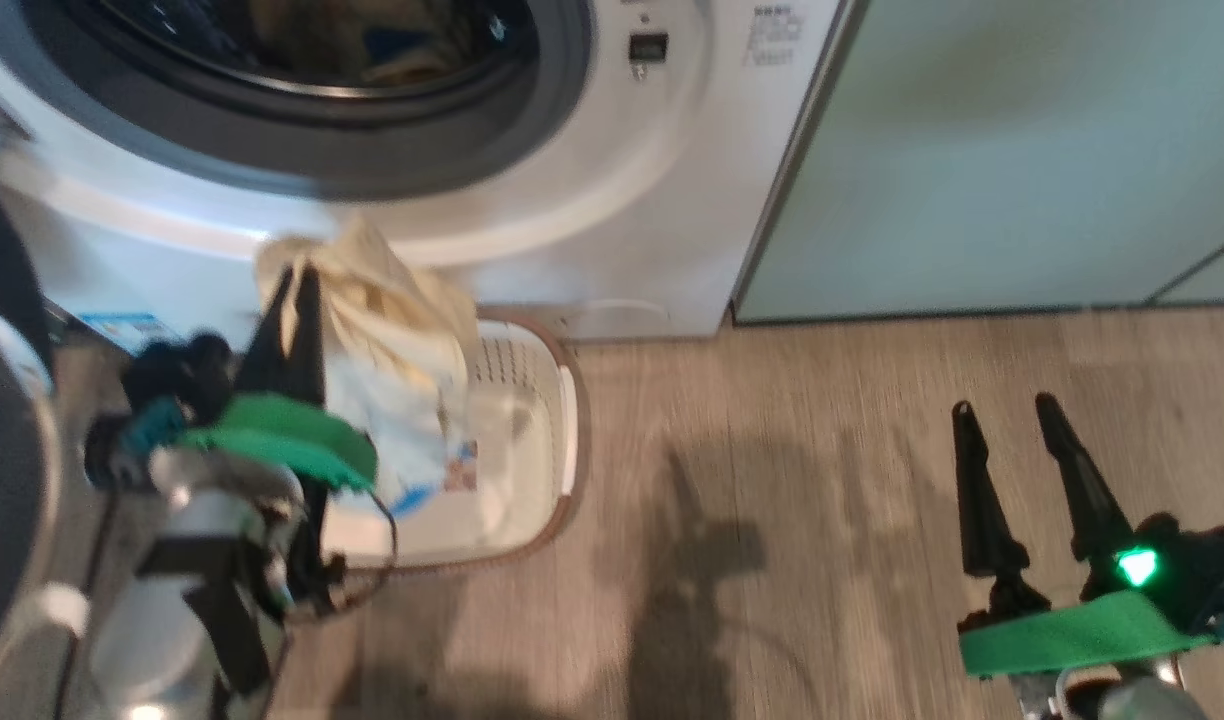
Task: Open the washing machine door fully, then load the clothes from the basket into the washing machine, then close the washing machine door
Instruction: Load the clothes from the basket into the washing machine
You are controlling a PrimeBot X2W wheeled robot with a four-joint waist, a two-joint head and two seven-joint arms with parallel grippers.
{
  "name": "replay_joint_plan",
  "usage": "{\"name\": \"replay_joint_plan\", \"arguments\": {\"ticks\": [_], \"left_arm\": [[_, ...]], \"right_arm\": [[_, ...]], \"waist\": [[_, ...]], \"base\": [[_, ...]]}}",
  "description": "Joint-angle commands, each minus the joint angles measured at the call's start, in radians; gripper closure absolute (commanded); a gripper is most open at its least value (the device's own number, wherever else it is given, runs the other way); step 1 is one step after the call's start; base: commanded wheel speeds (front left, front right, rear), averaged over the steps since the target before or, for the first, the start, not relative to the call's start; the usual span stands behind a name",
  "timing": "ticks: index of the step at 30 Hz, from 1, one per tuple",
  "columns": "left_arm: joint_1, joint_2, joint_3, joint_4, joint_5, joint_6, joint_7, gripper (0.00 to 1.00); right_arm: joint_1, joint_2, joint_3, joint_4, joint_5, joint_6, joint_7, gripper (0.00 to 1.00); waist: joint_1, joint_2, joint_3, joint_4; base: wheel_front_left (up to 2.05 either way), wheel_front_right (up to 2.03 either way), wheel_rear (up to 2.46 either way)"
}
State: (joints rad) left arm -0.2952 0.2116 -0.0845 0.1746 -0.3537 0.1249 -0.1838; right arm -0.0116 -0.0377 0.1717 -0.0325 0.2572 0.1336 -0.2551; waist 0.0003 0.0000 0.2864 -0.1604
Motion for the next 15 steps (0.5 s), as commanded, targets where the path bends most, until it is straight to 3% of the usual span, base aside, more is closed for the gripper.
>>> {"name": "replay_joint_plan", "arguments": {"ticks": [1, 8, 15], "left_arm": [[-0.050, 0.039, 0.051, -0.019, -0.003, -0.001, 0.003, 1.00], [-0.226, 0.116, 0.085, 0.061, -0.004, -0.010, 0.035, 1.00], [-0.404, 0.228, 0.101, 0.080, 0.000, -0.031, 0.153, 1.00]], "right_arm": [[-0.030, -0.013, 0.023, -0.036, 0.009, -0.003, -0.007, 0.00], [-0.081, -0.013, 0.010, -0.050, 0.054, -0.003, -0.007, 0.00], [-0.133, -0.013, 0.019, -0.072, 0.122, -0.003, -0.007, 0.00]], "waist": [[-0.0003, 0.0000, 0.073, -0.031], [-0.0003, 0.0000, 0.198, -0.082], [-0.0003, 0.0000, 0.293, -0.138]], "base": [[0.00, 0.00, 0.00], [0.00, 0.00, 0.00], [0.00, 0.00, 0.00]]}}
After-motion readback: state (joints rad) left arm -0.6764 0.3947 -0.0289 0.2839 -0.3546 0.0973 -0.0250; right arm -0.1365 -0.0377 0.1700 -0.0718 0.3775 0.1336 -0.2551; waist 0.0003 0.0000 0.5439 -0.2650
